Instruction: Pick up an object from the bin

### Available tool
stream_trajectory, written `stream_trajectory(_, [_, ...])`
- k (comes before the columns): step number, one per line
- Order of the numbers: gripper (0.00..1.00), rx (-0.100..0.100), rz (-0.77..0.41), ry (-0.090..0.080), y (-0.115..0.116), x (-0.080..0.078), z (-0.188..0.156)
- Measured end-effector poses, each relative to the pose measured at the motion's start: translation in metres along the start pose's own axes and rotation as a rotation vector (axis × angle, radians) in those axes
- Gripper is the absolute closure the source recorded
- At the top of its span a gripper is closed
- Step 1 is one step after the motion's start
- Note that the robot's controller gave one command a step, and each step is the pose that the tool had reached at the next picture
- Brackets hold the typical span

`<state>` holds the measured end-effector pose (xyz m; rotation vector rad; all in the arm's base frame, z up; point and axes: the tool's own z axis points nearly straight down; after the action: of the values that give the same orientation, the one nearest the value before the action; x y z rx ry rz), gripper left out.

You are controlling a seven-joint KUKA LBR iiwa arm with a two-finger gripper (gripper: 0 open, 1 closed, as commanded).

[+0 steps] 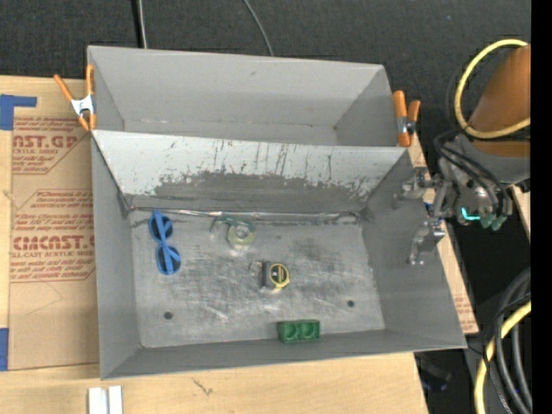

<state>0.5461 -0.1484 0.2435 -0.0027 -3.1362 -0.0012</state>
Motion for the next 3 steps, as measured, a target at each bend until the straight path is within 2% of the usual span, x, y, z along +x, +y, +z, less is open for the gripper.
stream_trajectory(1, [0.00,0.002,-0.177,-0.011,0.003,0.055,0.162])
stream_trajectory(2, [0.00,0.001,-0.068,-0.014,0.027,-0.048,0.171])
stream_trajectory(3, [0.00,-0.003,-0.162,-0.008,0.112,-0.021,0.142])
